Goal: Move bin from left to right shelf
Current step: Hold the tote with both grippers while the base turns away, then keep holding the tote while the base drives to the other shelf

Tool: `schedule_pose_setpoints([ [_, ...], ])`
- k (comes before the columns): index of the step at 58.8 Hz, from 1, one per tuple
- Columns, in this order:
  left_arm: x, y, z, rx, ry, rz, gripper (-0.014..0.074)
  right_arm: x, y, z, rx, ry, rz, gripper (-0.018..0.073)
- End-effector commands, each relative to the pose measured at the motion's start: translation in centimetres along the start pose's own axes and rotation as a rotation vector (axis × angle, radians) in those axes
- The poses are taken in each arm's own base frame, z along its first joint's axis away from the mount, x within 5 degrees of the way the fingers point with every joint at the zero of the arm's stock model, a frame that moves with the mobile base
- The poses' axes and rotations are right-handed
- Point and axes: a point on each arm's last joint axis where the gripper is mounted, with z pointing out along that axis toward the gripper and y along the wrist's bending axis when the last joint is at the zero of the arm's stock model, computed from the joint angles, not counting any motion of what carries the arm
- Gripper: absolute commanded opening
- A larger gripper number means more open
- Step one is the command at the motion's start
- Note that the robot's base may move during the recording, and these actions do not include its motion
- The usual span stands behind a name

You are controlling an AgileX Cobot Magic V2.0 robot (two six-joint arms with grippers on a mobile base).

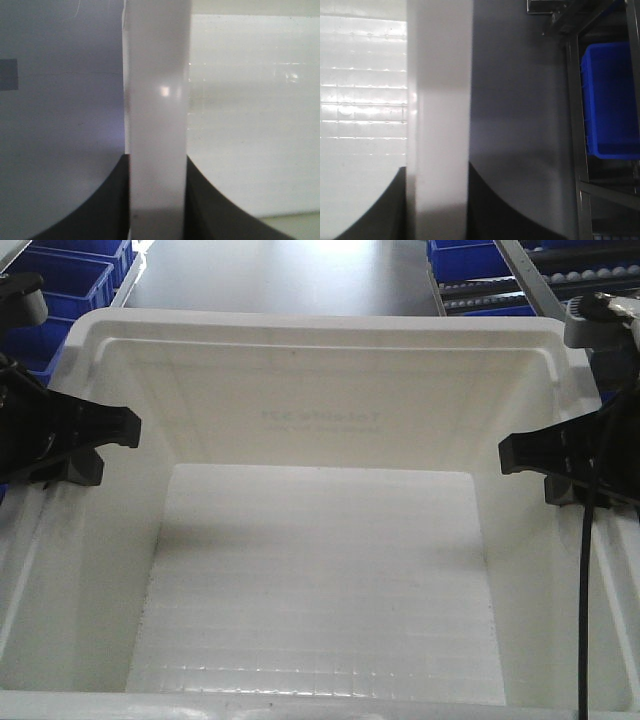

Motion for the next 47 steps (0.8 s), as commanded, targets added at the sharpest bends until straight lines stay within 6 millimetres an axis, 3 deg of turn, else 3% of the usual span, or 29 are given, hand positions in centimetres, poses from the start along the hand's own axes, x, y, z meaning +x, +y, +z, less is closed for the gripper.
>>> schedule_pose_setpoints([
  [1, -0.26, -0.08, -2.11, 0.047, -0.110, 0.014, -0.0006, -0.70, -0.86, -1.93, 0.031, -0.105, 0.009, 0.0000],
  [47, -0.26, -0.08, -2.11, 0.046, -0.110, 0.014, -0.0006, -0.70, -0.86, -1.93, 0.030, -0.106, 0.009, 0.0000],
])
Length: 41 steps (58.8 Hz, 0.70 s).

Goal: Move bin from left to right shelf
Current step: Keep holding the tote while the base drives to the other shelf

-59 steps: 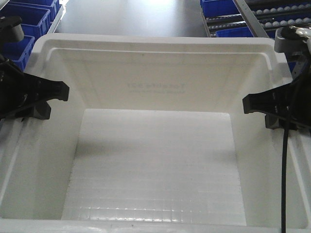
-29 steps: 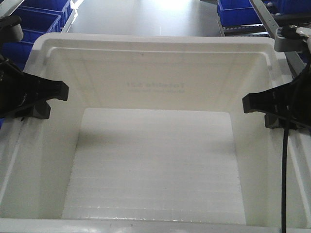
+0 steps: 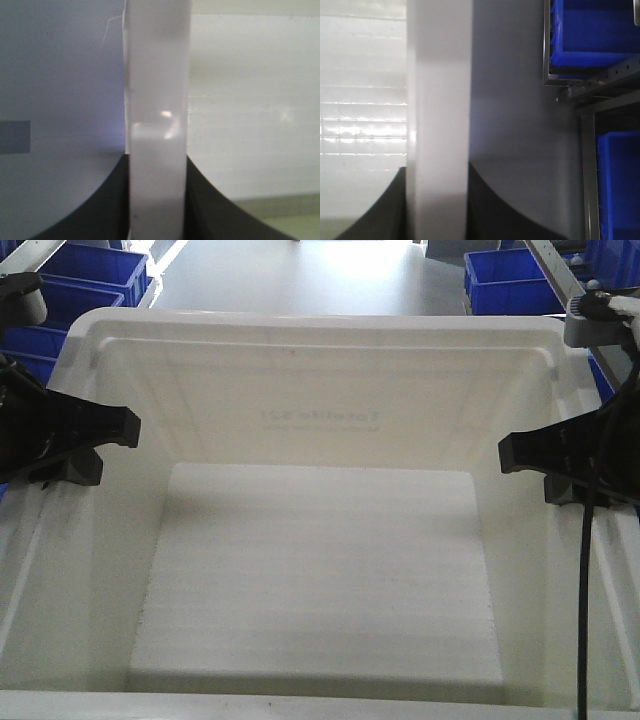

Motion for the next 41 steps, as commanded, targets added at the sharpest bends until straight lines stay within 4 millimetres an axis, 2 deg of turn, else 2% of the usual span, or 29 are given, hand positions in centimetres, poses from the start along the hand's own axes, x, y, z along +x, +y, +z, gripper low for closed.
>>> schedule_pose_setpoints([
  [1, -0.26, -0.08, -2.11, 0.048, -0.110, 0.014, -0.0006, -0.69, -0.87, -1.90, 0.033, -0.105, 0.008, 0.0000],
  [41, -0.24, -0.07, -2.10, 0.046, -0.108, 0.014, -0.0006, -0.68, -0.87, -1.90, 0.032, -0.105, 0.009, 0.0000],
])
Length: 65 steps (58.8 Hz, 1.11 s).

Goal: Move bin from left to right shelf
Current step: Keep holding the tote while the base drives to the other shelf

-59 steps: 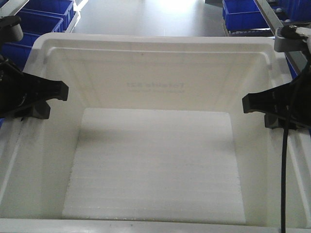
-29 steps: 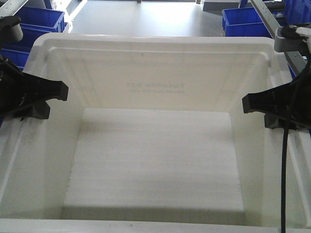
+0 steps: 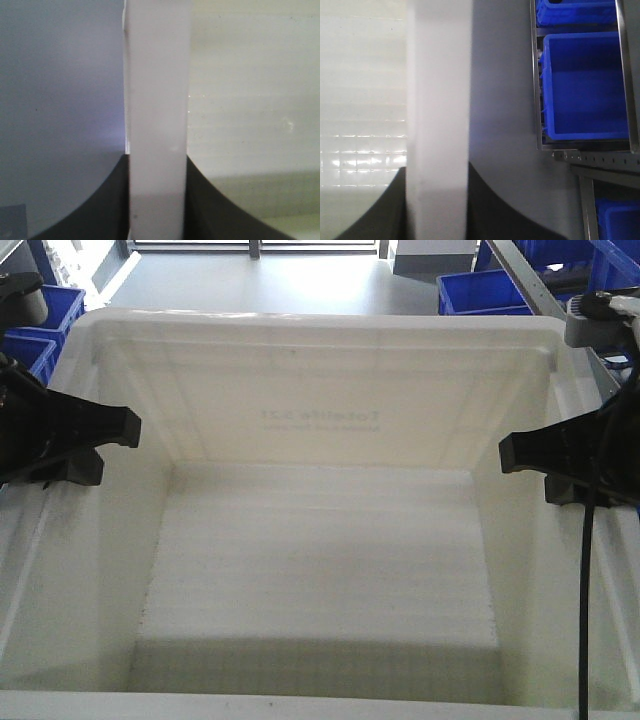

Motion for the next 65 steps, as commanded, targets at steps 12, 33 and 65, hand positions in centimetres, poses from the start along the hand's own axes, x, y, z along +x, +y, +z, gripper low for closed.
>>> schedule_pose_setpoints([
  [12, -0.23, -0.07, -2.10, 0.046, -0.107, 0.014, -0.0006, -0.68, -0.86, -1.90, 0.031, -0.104, 0.009, 0.0000],
  [33, -0.24, -0.07, -2.11, 0.046, -0.108, 0.014, -0.0006, -0.69, -0.88, -1.90, 0.033, -0.105, 0.008, 0.0000],
  [65, -0.27, -0.09, -2.04, 0.045, -0.107, 0.014, -0.0006, -0.68, -0.87, -1.90, 0.032, -0.105, 0.009, 0.0000],
])
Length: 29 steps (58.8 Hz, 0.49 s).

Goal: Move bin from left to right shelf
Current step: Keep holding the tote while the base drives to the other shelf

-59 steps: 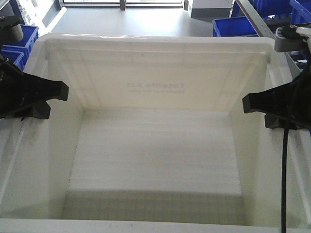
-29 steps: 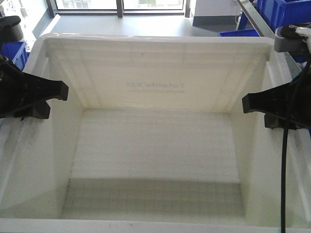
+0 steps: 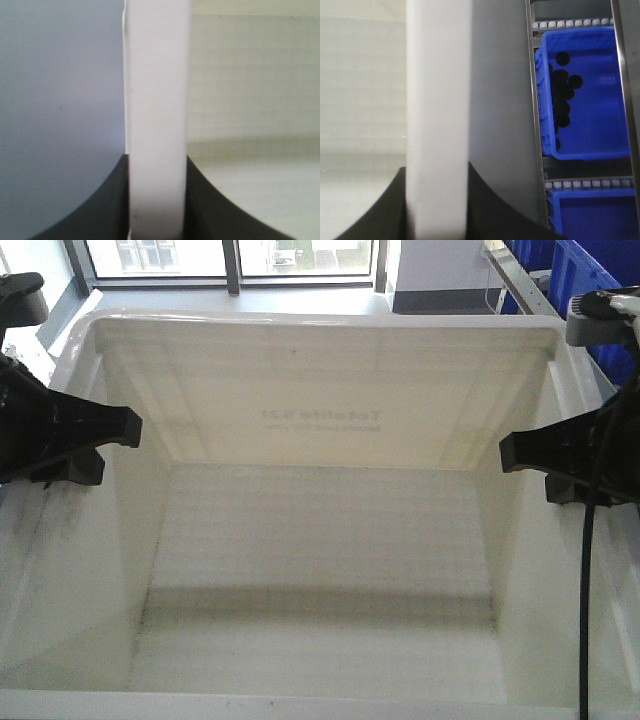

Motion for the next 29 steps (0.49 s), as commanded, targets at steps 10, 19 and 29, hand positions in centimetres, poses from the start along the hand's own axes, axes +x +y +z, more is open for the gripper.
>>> schedule_pose_setpoints([
  [10, -0.25, -0.07, -2.08, 0.045, -0.106, 0.014, -0.0006, -0.68, -0.85, -1.88, 0.029, -0.104, 0.009, 0.0000],
  [19, -0.24, -0.07, -2.07, 0.044, -0.106, 0.014, -0.0006, -0.67, -0.85, -1.88, 0.030, -0.103, 0.009, 0.0000],
  [29, -0.24, -0.07, -2.07, 0.044, -0.106, 0.014, -0.0006, -0.67, -0.85, -1.88, 0.030, -0.103, 0.009, 0.0000],
])
